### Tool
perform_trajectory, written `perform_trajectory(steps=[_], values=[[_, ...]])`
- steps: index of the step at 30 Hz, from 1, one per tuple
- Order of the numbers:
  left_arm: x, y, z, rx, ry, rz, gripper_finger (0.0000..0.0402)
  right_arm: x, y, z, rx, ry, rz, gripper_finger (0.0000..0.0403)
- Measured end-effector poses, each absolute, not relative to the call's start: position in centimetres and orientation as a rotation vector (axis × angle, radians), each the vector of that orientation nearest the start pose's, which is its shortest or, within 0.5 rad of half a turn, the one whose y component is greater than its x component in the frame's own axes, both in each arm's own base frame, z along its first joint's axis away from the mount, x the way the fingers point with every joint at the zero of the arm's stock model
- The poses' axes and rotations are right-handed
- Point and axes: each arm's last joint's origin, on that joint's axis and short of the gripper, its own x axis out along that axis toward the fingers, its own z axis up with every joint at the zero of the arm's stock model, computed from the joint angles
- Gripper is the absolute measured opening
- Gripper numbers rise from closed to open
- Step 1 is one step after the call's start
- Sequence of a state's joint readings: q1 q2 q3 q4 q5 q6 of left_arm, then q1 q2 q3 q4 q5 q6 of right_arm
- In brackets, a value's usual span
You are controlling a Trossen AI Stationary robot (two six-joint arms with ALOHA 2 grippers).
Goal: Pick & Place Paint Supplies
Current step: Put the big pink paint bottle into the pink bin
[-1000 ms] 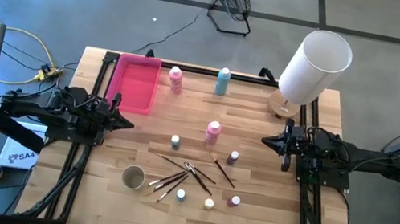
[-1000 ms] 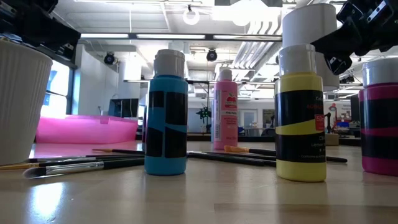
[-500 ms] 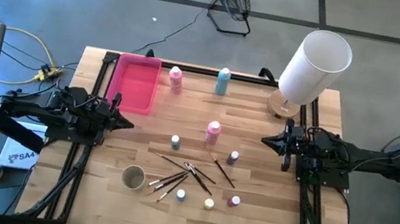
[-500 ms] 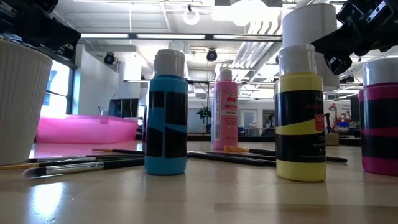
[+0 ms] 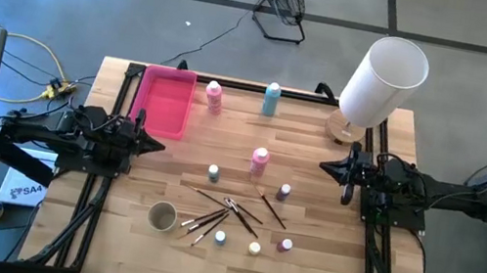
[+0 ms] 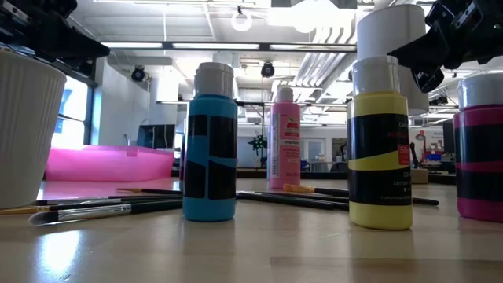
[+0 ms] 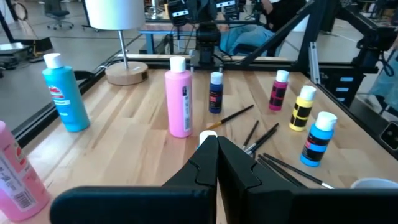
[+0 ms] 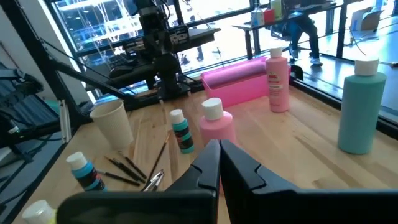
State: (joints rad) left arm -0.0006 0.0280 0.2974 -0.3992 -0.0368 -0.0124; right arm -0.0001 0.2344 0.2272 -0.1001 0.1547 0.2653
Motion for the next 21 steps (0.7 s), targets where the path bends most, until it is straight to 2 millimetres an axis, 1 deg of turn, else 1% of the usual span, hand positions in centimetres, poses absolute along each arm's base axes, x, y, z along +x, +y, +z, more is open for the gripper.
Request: perform_trajectory(steps=[11,17,21], values=[[7.20,0.09,22.20,-0.024,0.127,0.033,0.0000,10.47,-0.38,21.40,0.233,0.078,-0.142,0.0003],[7.20,-0.13,22.21,-0.057,0.127,-0.039,0.0000,10.46,-0.36,21.30,0.267,0.087,-0.137,0.0003],[7.23,-0.15,22.39,-0.061,0.109,-0.048,0.0000,10.46,-0.36,21.30,0.270,0.086,-0.137,0.0003]])
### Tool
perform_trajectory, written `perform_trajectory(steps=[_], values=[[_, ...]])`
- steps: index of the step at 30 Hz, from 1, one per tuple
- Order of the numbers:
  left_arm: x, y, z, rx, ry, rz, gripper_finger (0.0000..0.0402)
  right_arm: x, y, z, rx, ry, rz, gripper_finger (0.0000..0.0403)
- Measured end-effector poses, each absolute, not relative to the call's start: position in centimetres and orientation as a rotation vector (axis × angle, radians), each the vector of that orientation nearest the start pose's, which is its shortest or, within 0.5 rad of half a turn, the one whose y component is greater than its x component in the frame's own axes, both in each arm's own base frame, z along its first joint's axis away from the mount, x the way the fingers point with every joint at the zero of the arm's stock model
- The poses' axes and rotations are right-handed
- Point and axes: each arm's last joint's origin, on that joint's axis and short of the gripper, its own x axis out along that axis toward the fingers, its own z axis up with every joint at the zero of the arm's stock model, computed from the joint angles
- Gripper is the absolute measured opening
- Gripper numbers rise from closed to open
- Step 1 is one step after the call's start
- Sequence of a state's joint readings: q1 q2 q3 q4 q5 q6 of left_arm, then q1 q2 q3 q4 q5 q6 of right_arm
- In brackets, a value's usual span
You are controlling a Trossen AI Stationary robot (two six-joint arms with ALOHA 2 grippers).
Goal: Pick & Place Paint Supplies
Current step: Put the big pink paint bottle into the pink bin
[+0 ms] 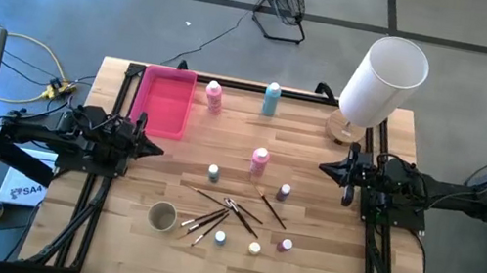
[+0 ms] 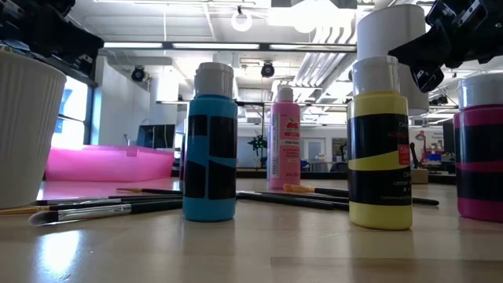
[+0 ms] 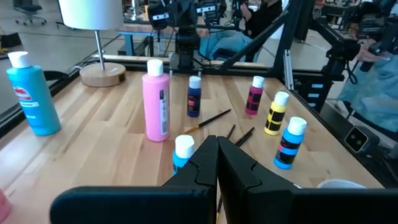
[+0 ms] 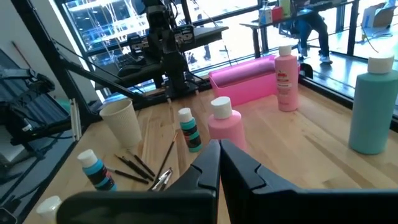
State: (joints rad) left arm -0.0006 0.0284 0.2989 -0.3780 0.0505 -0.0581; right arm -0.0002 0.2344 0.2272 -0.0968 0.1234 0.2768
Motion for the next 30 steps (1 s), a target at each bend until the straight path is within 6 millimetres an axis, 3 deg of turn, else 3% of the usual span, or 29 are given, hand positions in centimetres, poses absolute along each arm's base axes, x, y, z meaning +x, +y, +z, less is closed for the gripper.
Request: perform_trajectory(steps=[10,16,30], values=[[7.2,-0.1,22.6,-0.078,0.088,-0.035,0.0000,10.5,-0.5,21.6,0.440,0.039,-0.170,0.0003],[7.2,-0.1,22.6,-0.086,0.088,-0.034,0.0000,10.5,-0.5,22.4,0.352,-0.042,-0.177,0.0003],[7.3,0.0,22.8,-0.064,0.063,0.008,0.0000,10.5,-0.3,22.7,0.213,-0.044,-0.085,0.0003]])
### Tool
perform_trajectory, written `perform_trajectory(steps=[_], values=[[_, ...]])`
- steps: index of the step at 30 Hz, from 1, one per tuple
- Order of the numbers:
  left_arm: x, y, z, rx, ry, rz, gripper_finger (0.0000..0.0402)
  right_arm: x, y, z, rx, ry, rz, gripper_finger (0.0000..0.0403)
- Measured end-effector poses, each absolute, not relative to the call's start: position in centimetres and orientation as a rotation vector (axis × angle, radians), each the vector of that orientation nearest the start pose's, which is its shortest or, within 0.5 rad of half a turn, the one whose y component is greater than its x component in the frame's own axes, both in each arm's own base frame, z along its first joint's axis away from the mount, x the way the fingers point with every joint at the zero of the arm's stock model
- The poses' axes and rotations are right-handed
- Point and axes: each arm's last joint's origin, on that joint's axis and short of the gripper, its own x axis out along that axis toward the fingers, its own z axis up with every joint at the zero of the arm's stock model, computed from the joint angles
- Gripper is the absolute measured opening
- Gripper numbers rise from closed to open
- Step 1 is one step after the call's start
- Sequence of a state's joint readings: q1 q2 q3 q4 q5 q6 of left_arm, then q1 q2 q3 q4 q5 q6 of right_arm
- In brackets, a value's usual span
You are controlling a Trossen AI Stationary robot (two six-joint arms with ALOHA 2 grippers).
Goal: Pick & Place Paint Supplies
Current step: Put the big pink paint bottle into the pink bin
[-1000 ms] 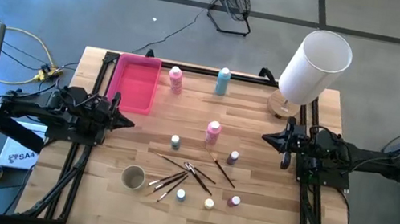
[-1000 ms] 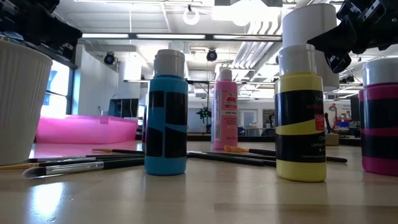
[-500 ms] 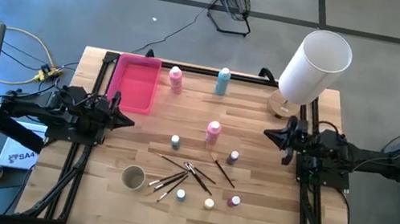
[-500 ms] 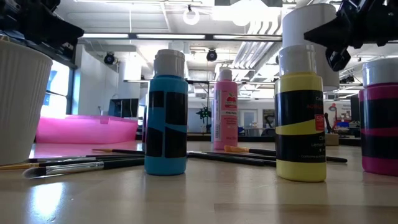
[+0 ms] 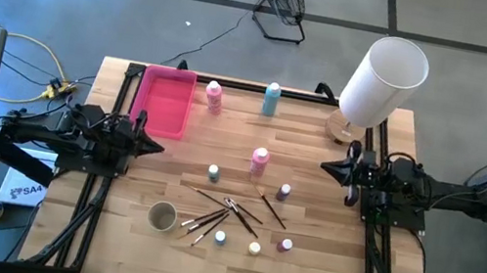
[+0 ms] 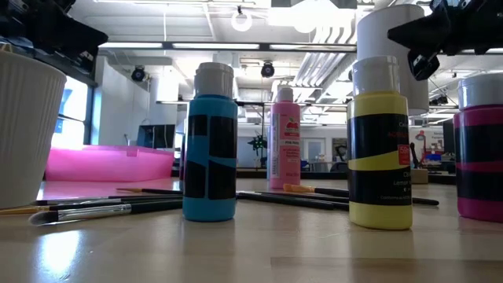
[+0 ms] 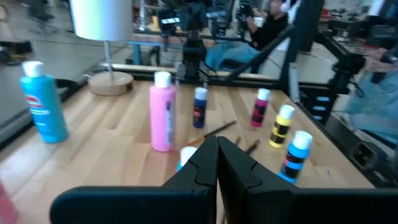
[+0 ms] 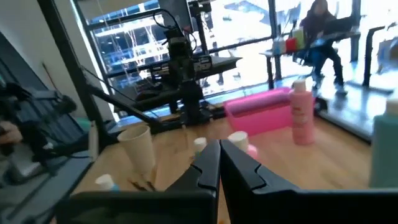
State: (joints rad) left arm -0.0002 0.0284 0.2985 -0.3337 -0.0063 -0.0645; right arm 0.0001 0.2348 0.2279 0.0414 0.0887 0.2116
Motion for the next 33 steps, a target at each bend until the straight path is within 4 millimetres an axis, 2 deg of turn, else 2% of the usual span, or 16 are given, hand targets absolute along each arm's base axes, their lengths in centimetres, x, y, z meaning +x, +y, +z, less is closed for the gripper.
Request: perform_trajectory(steps=[9,15,20,33], values=[[7.3,0.5,23.8,0.023,-0.034,0.166,0.0000,10.7,-0.4,23.0,0.046,-0.075,-0.130,0.0003],[7.2,0.7,23.8,0.018,-0.036,0.261,0.0000,11.4,-0.4,22.7,0.013,-0.030,-0.134,0.0003],[7.2,1.1,23.7,0.018,-0.018,0.387,0.0000,12.0,-0.5,23.0,0.000,-0.063,-0.160,0.0003],[9.6,1.1,23.2,-0.038,0.075,0.407,0.0000,13.1,-0.5,23.3,-0.029,-0.100,-0.163,0.0003]])
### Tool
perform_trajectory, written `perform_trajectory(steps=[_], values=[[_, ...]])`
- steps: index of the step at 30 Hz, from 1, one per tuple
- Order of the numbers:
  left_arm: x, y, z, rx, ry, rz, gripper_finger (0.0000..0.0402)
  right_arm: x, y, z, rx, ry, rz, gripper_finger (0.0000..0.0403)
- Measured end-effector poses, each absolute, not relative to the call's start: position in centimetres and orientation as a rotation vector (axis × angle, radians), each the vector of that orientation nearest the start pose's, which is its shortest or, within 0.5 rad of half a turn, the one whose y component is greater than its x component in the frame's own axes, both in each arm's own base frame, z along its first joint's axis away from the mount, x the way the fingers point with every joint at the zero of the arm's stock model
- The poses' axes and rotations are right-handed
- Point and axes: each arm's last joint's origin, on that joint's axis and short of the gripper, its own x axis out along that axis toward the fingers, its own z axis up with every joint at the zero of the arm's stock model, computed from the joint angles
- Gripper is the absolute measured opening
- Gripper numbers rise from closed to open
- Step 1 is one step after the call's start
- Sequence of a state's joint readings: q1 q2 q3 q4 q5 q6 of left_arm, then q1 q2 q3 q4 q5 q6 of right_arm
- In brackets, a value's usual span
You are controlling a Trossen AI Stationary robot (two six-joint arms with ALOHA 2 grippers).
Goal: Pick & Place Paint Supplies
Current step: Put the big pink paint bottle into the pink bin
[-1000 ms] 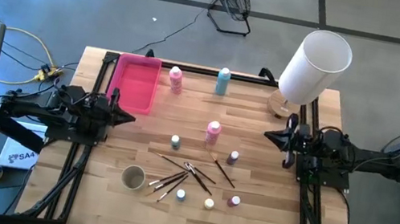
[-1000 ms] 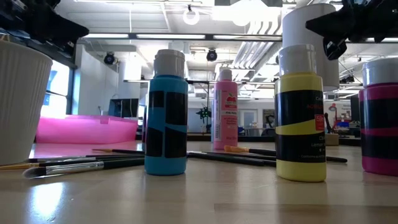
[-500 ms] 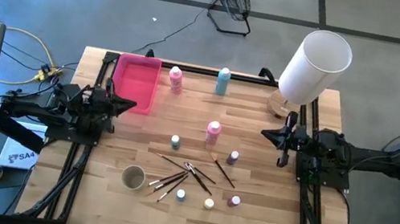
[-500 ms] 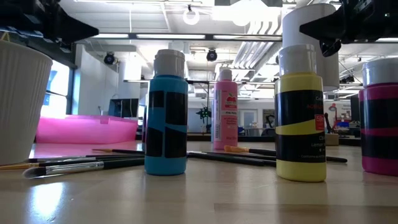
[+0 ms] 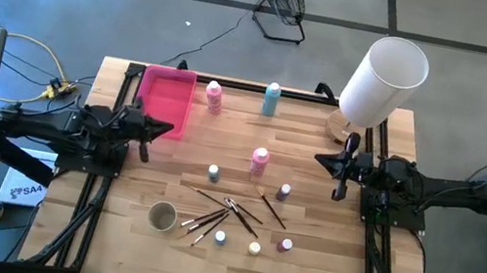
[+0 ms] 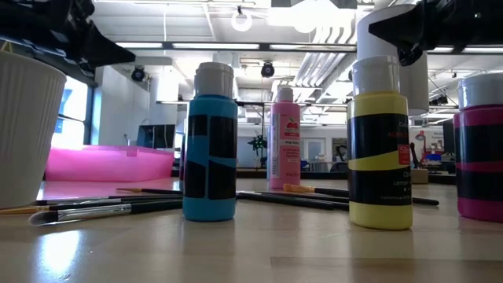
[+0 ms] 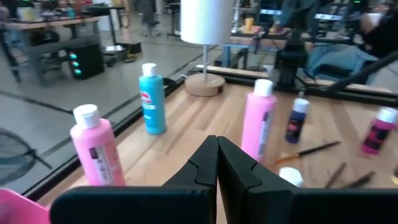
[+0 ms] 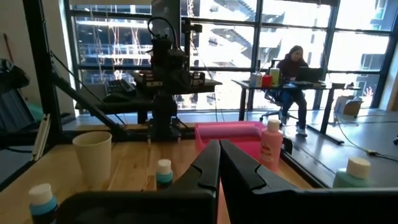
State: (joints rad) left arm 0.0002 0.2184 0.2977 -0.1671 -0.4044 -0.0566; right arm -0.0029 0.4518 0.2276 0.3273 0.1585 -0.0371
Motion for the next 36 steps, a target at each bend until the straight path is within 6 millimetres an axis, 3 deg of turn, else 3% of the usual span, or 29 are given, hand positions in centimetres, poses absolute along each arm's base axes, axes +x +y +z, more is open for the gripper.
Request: perform_trajectory(steps=[7,18,29,36], values=[[10.6,1.5,22.6,-0.005,0.149,0.530,0.0000,13.1,-0.5,23.9,-0.131,-0.160,-0.173,0.0003],[11.3,1.3,22.6,-0.096,0.122,0.483,0.0000,13.1,-0.5,24.0,-0.174,-0.163,-0.177,0.0003],[13.9,1.3,22.2,-0.097,0.142,0.472,0.0000,13.1,-0.5,23.9,-0.175,-0.155,-0.177,0.0003],[14.3,3.0,21.7,-0.065,0.186,0.580,0.0000,13.1,-0.5,23.9,-0.175,-0.153,-0.177,0.0003]])
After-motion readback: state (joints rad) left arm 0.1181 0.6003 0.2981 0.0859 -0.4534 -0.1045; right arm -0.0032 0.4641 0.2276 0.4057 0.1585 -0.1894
